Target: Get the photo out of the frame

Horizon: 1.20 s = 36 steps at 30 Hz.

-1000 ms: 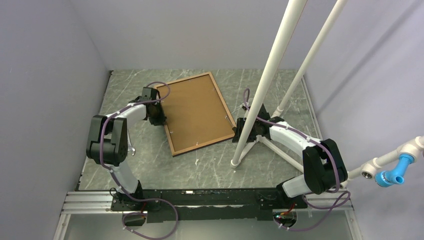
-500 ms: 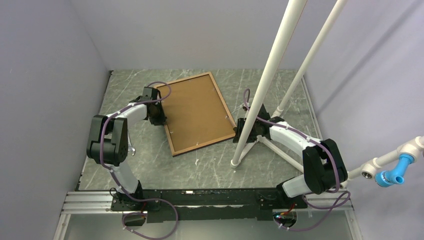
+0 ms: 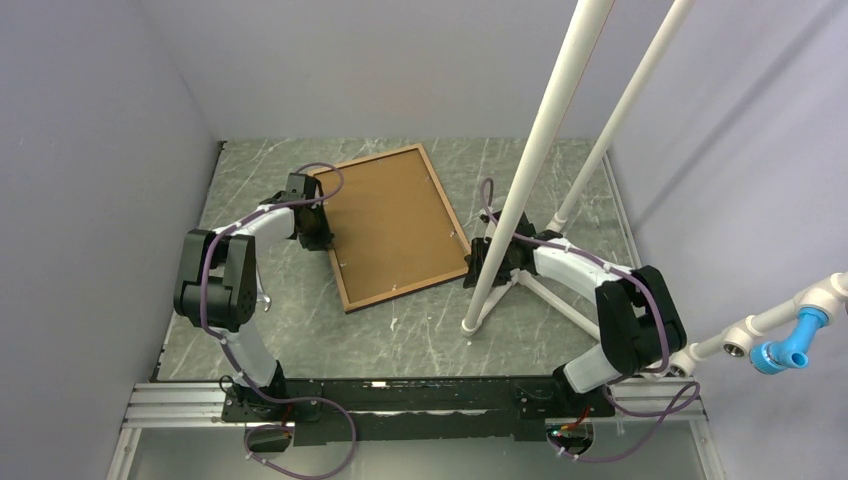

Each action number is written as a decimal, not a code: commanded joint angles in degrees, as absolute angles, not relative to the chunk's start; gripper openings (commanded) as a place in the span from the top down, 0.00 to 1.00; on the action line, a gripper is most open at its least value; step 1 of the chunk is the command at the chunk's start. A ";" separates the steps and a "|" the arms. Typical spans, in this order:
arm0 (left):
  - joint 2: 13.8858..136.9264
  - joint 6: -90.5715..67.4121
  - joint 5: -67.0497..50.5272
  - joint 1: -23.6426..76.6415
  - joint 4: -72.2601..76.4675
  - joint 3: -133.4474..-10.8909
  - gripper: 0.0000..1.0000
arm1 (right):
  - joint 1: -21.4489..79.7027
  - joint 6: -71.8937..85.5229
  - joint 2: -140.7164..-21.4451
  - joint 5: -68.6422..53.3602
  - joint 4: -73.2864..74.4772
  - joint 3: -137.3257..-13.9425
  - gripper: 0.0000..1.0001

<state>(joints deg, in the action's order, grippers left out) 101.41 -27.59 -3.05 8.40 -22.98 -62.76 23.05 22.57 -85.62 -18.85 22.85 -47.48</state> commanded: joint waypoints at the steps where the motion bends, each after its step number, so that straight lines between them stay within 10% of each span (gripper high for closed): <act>1: 103.19 -23.95 -0.15 9.12 -25.15 -62.64 1.00 | 22.76 19.31 -87.59 -23.37 19.80 -51.62 1.00; 36: 102.75 -25.40 -0.18 9.77 -25.71 -62.77 1.00 | 22.82 19.34 -82.16 -16.46 28.11 -50.69 1.00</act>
<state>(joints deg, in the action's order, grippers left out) 101.34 -26.76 -1.65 9.26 -23.16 -62.92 22.96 19.07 -81.56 -16.97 28.88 -50.17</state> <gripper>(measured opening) 0.200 0.360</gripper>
